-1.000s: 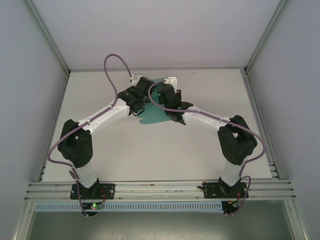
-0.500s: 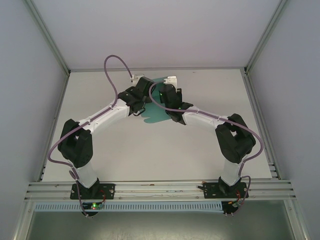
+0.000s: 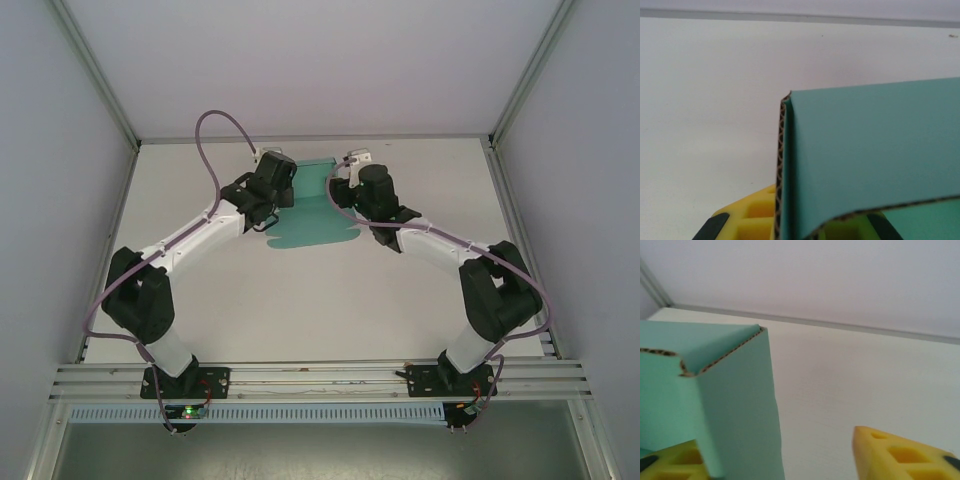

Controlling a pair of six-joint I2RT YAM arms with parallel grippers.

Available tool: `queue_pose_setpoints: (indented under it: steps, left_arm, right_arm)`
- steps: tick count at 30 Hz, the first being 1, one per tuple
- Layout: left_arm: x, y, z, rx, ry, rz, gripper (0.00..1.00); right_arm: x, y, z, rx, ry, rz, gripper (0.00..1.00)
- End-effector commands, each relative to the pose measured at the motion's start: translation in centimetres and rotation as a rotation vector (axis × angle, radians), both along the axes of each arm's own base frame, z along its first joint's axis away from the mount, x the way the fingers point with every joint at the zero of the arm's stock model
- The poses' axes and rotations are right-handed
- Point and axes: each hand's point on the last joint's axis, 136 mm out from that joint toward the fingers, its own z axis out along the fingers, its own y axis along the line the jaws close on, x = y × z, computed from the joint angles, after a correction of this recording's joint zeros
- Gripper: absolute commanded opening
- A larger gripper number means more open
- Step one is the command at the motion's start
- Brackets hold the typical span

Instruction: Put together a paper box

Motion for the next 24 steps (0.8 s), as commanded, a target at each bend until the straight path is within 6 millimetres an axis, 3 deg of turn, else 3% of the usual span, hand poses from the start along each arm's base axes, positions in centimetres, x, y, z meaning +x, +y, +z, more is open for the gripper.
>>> queue_pose_setpoints:
  steps: [1, 3, 5, 6, 10, 16, 19, 24]
  left_arm:
    - [-0.7, 0.6, -0.7, 0.033, 0.033, -0.031, 0.0]
    - [-0.7, 0.3, -0.4, 0.018, 0.023, -0.047, 0.0]
    - [-0.8, -0.2, -0.5, 0.004, 0.014, -0.079, 0.0]
    - [-0.9, -0.4, -0.4, -0.003, 0.007, -0.096, 0.0]
    - [-1.3, -1.1, -0.4, -0.022, 0.007, -0.173, 0.0]
    - [-2.0, -1.6, -1.6, -0.036, 0.081, -0.348, 0.0]
    - [-3.2, -1.5, -3.4, 0.044, 0.186, -0.498, 0.0]
    - [-7.6, -2.4, -7.8, 0.197, 0.433, -0.83, 0.0]
  right_arm:
    - [-2.2, 2.3, 2.4, 0.099, -0.036, 0.168, 0.68]
    - [-2.9, 2.2, 3.1, 0.114, -0.056, 0.185, 0.74]
    - [-3.4, 1.7, 3.9, 0.131, -0.074, 0.175, 0.87]
    - [-3.9, 1.6, 4.2, 0.136, -0.079, 0.182, 0.98]
    - [-5.7, -0.1, 6.2, 0.171, -0.121, 0.147, 0.98]
    - [-7.7, -4.9, 7.6, 0.143, -0.16, -0.016, 0.99]
    - [-8.4, -7.1, 7.1, 0.112, -0.112, -0.08, 0.98]
    - [-9.4, -11.3, 4.8, 0.026, -0.015, -0.217, 0.98]
